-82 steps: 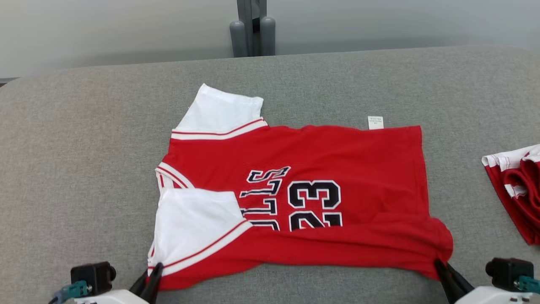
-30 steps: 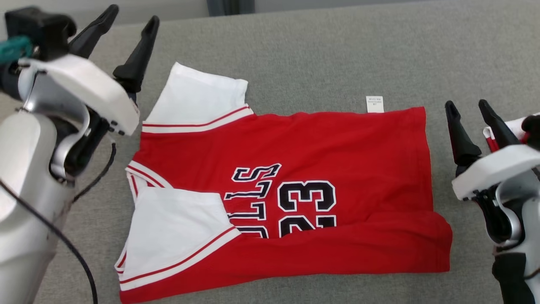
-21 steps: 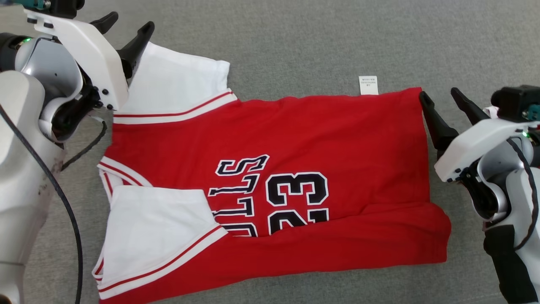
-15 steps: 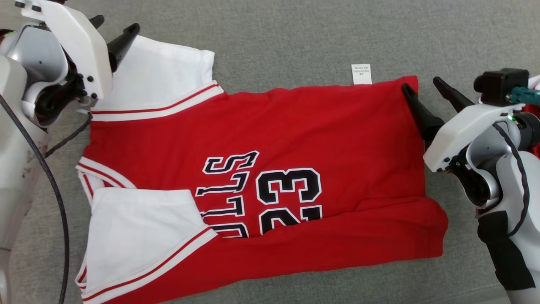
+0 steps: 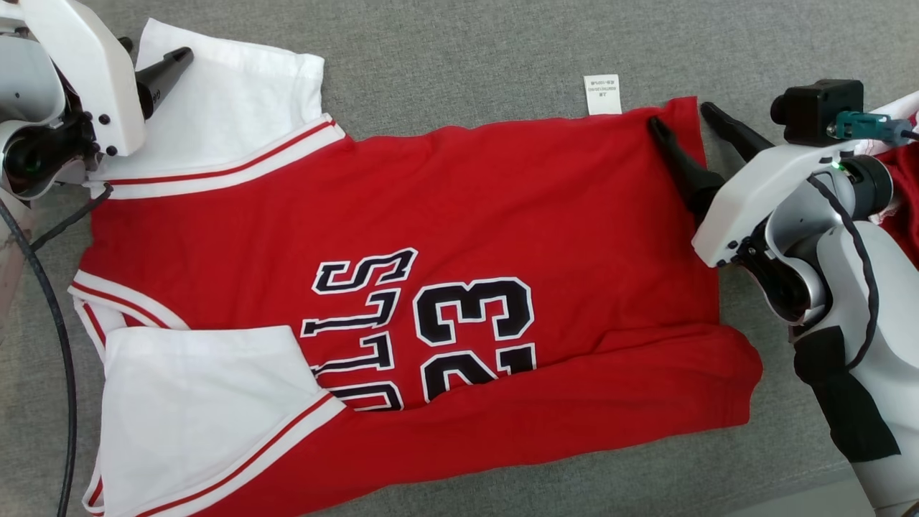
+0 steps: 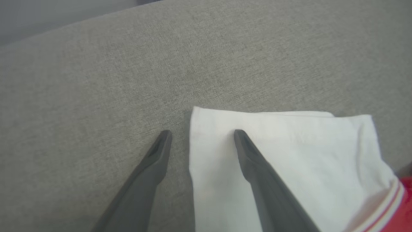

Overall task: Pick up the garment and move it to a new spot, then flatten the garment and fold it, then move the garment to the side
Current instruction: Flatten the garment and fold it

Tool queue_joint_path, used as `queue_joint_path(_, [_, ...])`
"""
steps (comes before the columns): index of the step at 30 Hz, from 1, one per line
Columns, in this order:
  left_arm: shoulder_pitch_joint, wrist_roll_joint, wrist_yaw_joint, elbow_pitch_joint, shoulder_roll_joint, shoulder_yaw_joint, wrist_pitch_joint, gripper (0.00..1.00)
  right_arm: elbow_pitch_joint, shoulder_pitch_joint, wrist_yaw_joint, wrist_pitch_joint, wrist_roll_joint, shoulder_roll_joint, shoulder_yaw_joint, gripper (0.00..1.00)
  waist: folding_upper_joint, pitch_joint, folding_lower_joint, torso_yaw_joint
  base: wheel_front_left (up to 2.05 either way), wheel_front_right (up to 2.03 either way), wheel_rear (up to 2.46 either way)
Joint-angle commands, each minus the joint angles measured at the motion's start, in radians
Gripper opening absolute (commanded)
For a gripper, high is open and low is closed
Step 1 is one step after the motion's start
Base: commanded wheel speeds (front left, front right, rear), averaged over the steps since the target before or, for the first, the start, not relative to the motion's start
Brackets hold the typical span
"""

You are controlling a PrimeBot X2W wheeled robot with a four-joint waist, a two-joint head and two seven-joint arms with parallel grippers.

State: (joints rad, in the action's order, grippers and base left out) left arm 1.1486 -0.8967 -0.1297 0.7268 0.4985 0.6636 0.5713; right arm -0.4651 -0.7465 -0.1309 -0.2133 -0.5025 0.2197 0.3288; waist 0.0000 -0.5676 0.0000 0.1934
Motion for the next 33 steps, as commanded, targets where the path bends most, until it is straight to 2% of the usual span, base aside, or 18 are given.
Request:
queue_joint_path(1, [0.005, -0.004, -0.001, 0.007, 0.005, 0.007, -0.003, 1.0, -0.008, -0.006, 0.0, 0.003, -0.006, 0.005, 0.005, 1.0, 0.0, -0.004, 0.0, 0.003, 0.0, 0.0, 0.0])
queue_joint_path(4, [0.012, -0.017, -0.001, 0.029, 0.007, 0.025, -0.003, 1.0, -0.022, -0.021, 0.0, 0.007, -0.02, 0.004, 0.031, 1.0, 0.0, -0.009, 0.0, 0.008, 0.0, 0.0, 0.0])
queue_joint_path(5, [0.013, -0.022, -0.001, 0.039, 0.008, 0.03, -0.003, 1.0, -0.027, -0.026, 0.0, 0.008, -0.028, 0.002, 0.04, 0.97, 0.0, -0.01, 0.0, 0.01, 0.0, 0.0, 0.0])
queue_joint_path(6, [0.014, -0.025, 0.0, 0.051, 0.009, 0.033, -0.005, 0.88, -0.03, -0.029, 0.0, 0.009, -0.035, 0.001, 0.048, 0.48, 0.0, -0.01, 0.0, 0.012, 0.0, 0.0, 0.0])
queue_joint_path(7, [0.014, -0.03, 0.0, 0.06, 0.007, 0.038, 0.001, 0.37, -0.03, -0.035, 0.0, 0.017, -0.038, 0.002, 0.056, 0.29, 0.0, -0.01, 0.0, 0.013, 0.0, 0.0, 0.0])
queue_joint_path(8, [0.016, -0.034, 0.0, 0.067, 0.005, 0.044, 0.006, 0.0, -0.032, -0.039, 0.0, 0.023, -0.046, 0.004, 0.06, 0.0, 0.0, -0.009, 0.0, 0.014, 0.0, 0.0, 0.0])
queue_joint_path(16, [0.038, -0.066, 0.0, 0.062, -0.006, 0.06, -0.063, 0.0, -0.034, -0.045, 0.0, 0.092, -0.09, 0.032, 0.077, 0.0, 0.0, 0.022, 0.0, -0.001, 0.0, 0.0, 0.0])
queue_joint_path(22, [0.009, -0.135, 0.0, -0.023, 0.015, 0.074, -0.08, 0.0, -0.004, -0.01, 0.0, 0.134, -0.121, 0.077, 0.094, 0.0, 0.0, 0.063, 0.0, -0.029, 0.0, 0.0, 0.0])
queue_joint_path(28, [-0.065, -0.204, 0.0, -0.206, 0.064, 0.094, -0.143, 0.0, 0.077, 0.055, 0.0, 0.174, -0.138, 0.147, 0.134, 0.0, 0.0, 0.101, 0.0, -0.067, 0.0, 0.0, 0.0])
queue_joint_path(33, [-0.182, -0.271, -0.001, -0.381, 0.148, 0.087, -0.204, 0.0, 0.144, 0.131, 0.0, 0.203, -0.158, 0.217, 0.155, 0.0, 0.0, 0.129, 0.0, -0.098, 0.0, 0.0, 0.0])
